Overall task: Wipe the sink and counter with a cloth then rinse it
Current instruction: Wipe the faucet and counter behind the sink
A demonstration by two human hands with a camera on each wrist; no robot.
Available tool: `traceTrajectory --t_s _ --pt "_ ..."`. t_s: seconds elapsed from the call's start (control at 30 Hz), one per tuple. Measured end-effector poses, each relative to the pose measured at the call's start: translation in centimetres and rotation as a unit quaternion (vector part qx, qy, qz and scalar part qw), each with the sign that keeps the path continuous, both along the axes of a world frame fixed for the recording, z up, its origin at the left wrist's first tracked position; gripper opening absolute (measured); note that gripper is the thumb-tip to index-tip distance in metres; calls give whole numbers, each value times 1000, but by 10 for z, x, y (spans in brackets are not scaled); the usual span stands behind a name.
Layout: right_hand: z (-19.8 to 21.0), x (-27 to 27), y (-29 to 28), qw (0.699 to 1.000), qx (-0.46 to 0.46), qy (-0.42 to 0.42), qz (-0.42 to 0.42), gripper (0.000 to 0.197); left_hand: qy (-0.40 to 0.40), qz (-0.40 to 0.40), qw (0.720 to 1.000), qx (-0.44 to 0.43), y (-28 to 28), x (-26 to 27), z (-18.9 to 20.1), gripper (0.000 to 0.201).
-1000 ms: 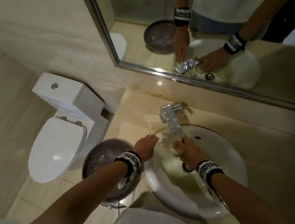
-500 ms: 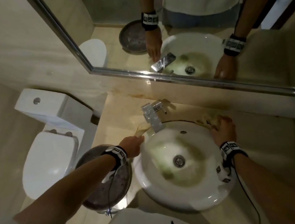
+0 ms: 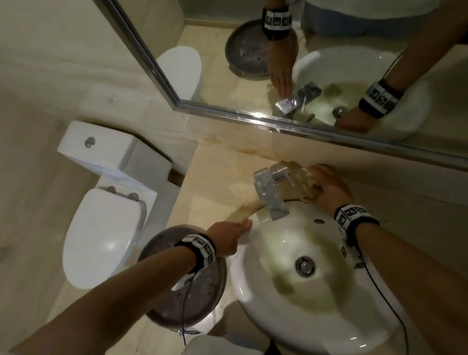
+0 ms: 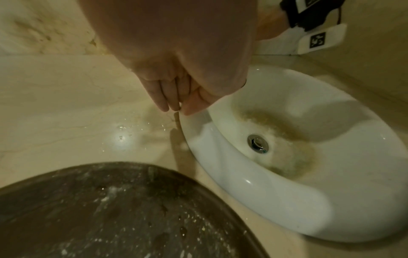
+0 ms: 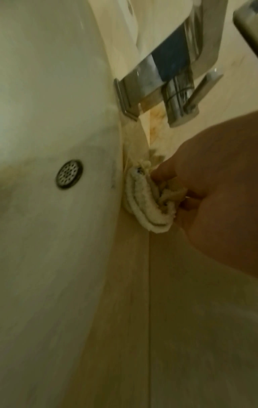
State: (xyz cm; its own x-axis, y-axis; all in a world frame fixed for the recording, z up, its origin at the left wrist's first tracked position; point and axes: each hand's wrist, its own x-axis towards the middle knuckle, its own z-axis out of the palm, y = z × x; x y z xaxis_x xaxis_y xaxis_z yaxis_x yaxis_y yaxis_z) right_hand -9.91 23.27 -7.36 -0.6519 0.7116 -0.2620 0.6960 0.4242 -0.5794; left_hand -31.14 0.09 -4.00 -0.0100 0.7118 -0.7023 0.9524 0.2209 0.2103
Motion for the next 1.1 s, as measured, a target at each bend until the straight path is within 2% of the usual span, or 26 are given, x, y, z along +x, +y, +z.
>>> traceTrajectory --t_s 0.17,0.23,0.3,0.37,0.47,0.6,0.77,0.87,0.97,1.1 --pt "-9 -5 -11 998 52 -31 -24 45 -20 -24 999 -7 0 -5 -6 92" --pt "-8 2 -16 994 106 -28 -13 33 -24 -32 999 -6 0 -7 -4 92" --pt "-4 10 -20 989 139 2 -41 19 -24 -42 999 -6 1 -8 -1 93" --pt "-8 19 -25 988 135 -39 -70 26 -19 -49 998 -14 4 -10 0 91" --pt "-17 24 -28 980 116 -134 -89 47 -9 -64 998 -22 9 -11 5 84" --pt "-18 24 -32 985 41 -122 -111 68 0 -69 997 -31 14 -14 8 80" --pt "-19 22 -31 992 -12 -45 -119 73 2 -69 997 -43 15 -19 5 82" --pt "-16 18 -32 996 8 -16 -91 70 -1 -63 997 -41 16 -20 3 82" --pt "-15 12 -25 999 23 27 -27 63 0 -58 997 -41 16 -20 -2 82" --pt "-16 0 -14 999 -7 -22 30 69 -5 -52 998 -41 15 -23 -7 83"
